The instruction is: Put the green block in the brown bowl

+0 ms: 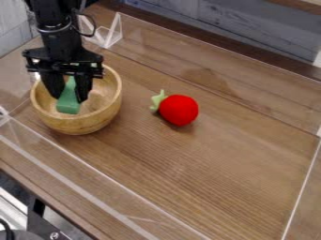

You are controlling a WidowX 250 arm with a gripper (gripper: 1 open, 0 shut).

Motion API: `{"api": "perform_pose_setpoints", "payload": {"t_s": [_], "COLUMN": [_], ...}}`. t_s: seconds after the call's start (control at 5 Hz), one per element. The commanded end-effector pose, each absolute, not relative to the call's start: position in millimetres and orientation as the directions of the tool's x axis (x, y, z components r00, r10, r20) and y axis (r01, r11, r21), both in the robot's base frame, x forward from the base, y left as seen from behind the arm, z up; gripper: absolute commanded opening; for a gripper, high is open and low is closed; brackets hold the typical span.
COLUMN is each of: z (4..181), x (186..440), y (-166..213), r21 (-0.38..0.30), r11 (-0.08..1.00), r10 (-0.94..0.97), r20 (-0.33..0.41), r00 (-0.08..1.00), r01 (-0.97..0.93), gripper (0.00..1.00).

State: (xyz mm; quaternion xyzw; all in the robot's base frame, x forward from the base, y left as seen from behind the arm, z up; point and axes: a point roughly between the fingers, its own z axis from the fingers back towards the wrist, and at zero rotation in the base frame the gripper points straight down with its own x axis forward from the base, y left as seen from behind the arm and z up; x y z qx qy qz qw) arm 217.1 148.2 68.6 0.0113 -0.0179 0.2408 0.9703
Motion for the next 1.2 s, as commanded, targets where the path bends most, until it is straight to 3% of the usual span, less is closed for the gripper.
{"api": "perform_pose_setpoints", "payload": {"t_s": [0.0, 1.0], "z": [79.6, 72.5], "x": [225.5, 237.6], "y": [158.0, 169.9], "r21": [-0.005, -0.045], "r11": [0.882, 0.863], "r10": [0.471, 0.504], "r20": [0.079, 0.055], "r00": [0.879, 0.862], "r01": [-0.472, -0.503], "gripper": [1.00, 1.00]}}
